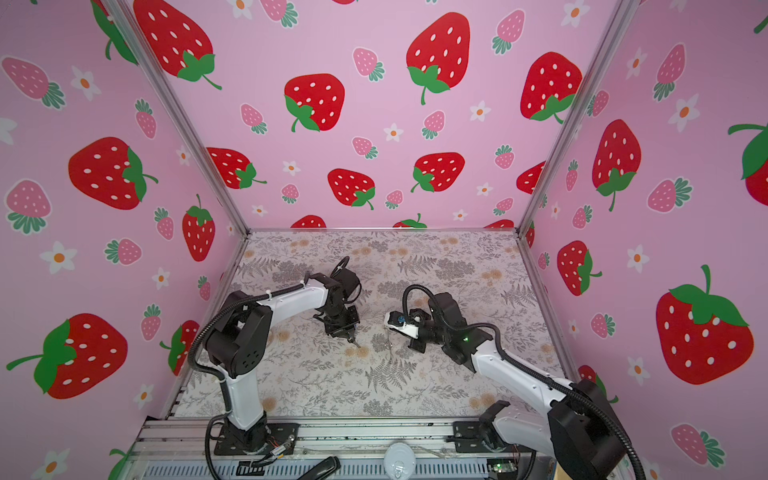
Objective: Put the keys on the keyring
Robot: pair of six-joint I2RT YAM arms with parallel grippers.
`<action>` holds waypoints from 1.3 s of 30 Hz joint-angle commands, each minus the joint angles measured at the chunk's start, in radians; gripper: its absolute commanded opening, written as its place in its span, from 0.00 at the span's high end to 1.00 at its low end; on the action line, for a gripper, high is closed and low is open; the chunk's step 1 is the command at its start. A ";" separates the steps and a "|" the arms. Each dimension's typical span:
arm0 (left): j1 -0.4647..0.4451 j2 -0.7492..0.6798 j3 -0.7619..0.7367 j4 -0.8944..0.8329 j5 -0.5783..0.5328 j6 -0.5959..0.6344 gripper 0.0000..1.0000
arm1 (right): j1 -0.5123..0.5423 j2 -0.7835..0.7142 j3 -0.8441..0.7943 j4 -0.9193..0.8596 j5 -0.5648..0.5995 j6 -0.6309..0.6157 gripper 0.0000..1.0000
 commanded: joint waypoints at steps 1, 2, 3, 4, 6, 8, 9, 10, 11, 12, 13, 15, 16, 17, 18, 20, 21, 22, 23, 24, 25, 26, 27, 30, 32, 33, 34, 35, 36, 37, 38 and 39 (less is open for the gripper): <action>-0.003 0.014 0.012 -0.025 0.000 -0.015 0.83 | 0.004 0.010 -0.014 0.026 -0.010 -0.017 1.00; -0.003 0.018 0.014 -0.027 0.001 -0.012 0.83 | 0.004 0.011 -0.013 0.026 -0.009 -0.015 1.00; -0.002 0.023 0.015 -0.027 0.001 -0.011 0.83 | 0.004 0.013 -0.012 0.026 -0.011 -0.014 1.00; -0.003 0.027 0.018 -0.029 0.002 -0.010 0.84 | 0.004 0.015 -0.012 0.027 -0.012 -0.014 1.00; -0.005 0.033 0.021 -0.031 0.002 -0.006 0.86 | 0.004 0.016 -0.012 0.026 -0.012 -0.015 1.00; -0.005 0.036 0.025 -0.037 -0.001 -0.001 0.87 | 0.004 0.016 -0.012 0.024 -0.012 -0.015 1.00; -0.005 0.038 0.026 -0.039 -0.001 -0.001 0.87 | 0.004 0.015 -0.012 0.025 -0.012 -0.016 1.00; -0.004 0.039 0.027 -0.039 -0.003 0.002 0.88 | 0.004 0.016 -0.012 0.024 -0.009 -0.017 1.00; -0.004 0.040 0.027 -0.040 -0.003 0.003 0.88 | 0.004 0.016 -0.012 0.024 -0.010 -0.017 1.00; -0.004 0.040 0.027 -0.041 -0.003 0.003 0.89 | 0.004 0.016 -0.012 0.025 -0.010 -0.017 1.00; -0.003 0.038 0.028 -0.041 -0.005 0.005 0.90 | 0.004 0.016 -0.012 0.024 -0.010 -0.016 1.00; -0.006 0.035 0.031 -0.044 -0.006 0.010 0.93 | 0.004 0.017 -0.012 0.024 -0.009 -0.017 1.00; -0.006 0.034 0.032 -0.044 -0.007 0.015 0.93 | 0.004 0.016 -0.012 0.025 -0.009 -0.017 1.00; -0.007 0.031 0.035 -0.048 -0.009 0.020 0.97 | 0.004 0.017 -0.012 0.026 -0.010 -0.017 1.00; -0.007 0.028 0.037 -0.050 -0.009 0.027 0.99 | 0.004 0.016 -0.012 0.026 -0.010 -0.016 1.00; -0.008 0.020 0.045 -0.058 -0.014 0.044 1.00 | 0.004 0.019 -0.011 0.026 -0.009 -0.018 1.00; -0.008 0.014 0.048 -0.060 -0.012 0.057 1.00 | 0.004 0.019 -0.011 0.026 -0.008 -0.017 1.00; -0.008 0.007 0.052 -0.064 -0.011 0.076 1.00 | 0.004 0.019 -0.011 0.025 -0.006 -0.018 1.00; -0.008 0.000 0.057 -0.067 -0.010 0.093 1.00 | 0.004 0.017 -0.011 0.025 -0.004 -0.018 1.00; -0.008 -0.009 0.060 -0.069 -0.008 0.122 1.00 | 0.004 0.017 -0.010 0.025 -0.002 -0.018 1.00; -0.008 -0.017 0.062 -0.064 0.003 0.159 1.00 | 0.004 0.016 -0.010 0.026 0.001 -0.018 1.00; -0.010 -0.025 0.066 -0.068 0.013 0.202 1.00 | 0.004 0.016 -0.010 0.025 0.005 -0.017 1.00; -0.011 -0.031 0.070 -0.071 0.022 0.245 1.00 | 0.004 0.015 -0.009 0.023 0.008 -0.016 1.00; -0.018 -0.063 0.083 -0.102 0.010 0.411 1.00 | 0.004 0.012 -0.006 0.017 0.021 -0.014 1.00; -0.026 -0.078 0.097 -0.132 -0.030 0.528 1.00 | 0.004 0.008 -0.001 0.008 0.031 -0.015 1.00; -0.027 -0.077 0.109 -0.156 -0.067 0.580 1.00 | 0.004 0.004 0.001 0.004 0.034 -0.015 1.00; -0.029 -0.068 0.123 -0.181 -0.092 0.635 1.00 | 0.004 0.001 0.003 0.000 0.036 -0.015 1.00; -0.032 -0.055 0.138 -0.206 -0.139 0.676 1.00 | 0.004 -0.003 0.005 -0.004 0.038 -0.014 1.00; -0.033 -0.041 0.150 -0.222 -0.146 0.714 1.00 | 0.004 -0.005 0.006 -0.010 0.038 -0.013 1.00; -0.035 -0.025 0.160 -0.236 -0.144 0.748 1.00 | 0.004 -0.010 0.008 -0.014 0.038 -0.012 1.00; -0.038 -0.013 0.168 -0.240 -0.143 0.775 1.00 | 0.004 -0.015 0.009 -0.018 0.038 -0.007 1.00; -0.042 -0.004 0.173 -0.243 -0.145 0.801 1.00 | 0.004 -0.020 0.010 -0.021 0.038 -0.007 1.00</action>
